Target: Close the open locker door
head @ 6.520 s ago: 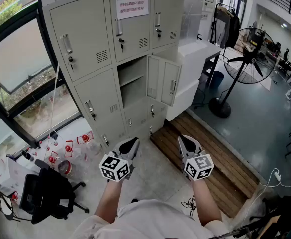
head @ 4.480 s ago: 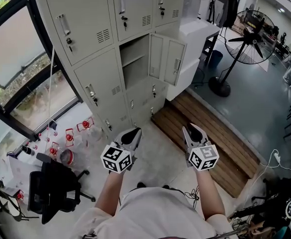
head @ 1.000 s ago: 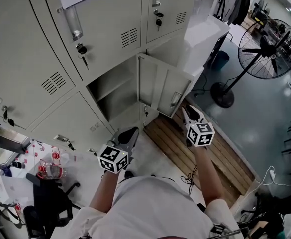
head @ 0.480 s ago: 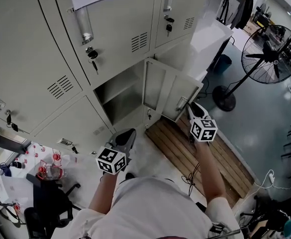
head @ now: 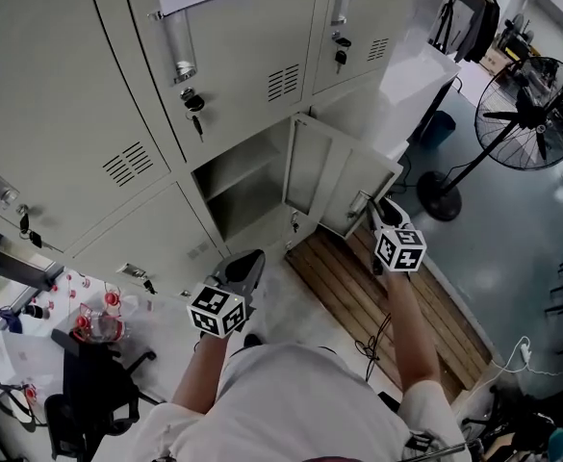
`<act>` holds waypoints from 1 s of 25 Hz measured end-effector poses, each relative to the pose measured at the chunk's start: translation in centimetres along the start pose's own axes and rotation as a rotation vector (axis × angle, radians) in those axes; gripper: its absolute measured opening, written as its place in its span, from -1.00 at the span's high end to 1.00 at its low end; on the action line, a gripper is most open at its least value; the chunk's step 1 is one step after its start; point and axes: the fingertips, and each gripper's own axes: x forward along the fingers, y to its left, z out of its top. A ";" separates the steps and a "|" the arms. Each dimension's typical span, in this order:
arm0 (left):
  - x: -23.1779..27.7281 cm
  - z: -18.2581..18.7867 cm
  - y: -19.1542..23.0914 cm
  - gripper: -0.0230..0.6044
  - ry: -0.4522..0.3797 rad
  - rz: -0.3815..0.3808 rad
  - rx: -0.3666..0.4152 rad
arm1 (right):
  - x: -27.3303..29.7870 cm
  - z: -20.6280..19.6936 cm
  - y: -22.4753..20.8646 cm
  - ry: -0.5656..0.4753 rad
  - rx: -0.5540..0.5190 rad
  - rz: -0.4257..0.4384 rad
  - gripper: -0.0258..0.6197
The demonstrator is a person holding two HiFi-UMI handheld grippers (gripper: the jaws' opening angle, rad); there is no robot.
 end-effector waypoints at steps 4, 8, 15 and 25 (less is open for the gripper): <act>-0.5 -0.2 0.1 0.88 0.000 0.012 -0.004 | 0.4 -0.2 0.3 0.009 -0.006 0.008 0.56; -1.0 -0.3 0.3 0.88 -0.002 0.023 -0.007 | 0.5 -0.2 0.4 0.012 -0.016 0.009 0.56; -1.7 -0.5 -0.3 0.88 -0.008 0.025 -0.009 | -0.3 -0.4 1.3 0.024 -0.030 0.025 0.56; -2.7 -0.9 -1.5 0.88 -0.015 0.021 -0.011 | -2.2 -1.1 4.1 0.030 -0.040 0.077 0.57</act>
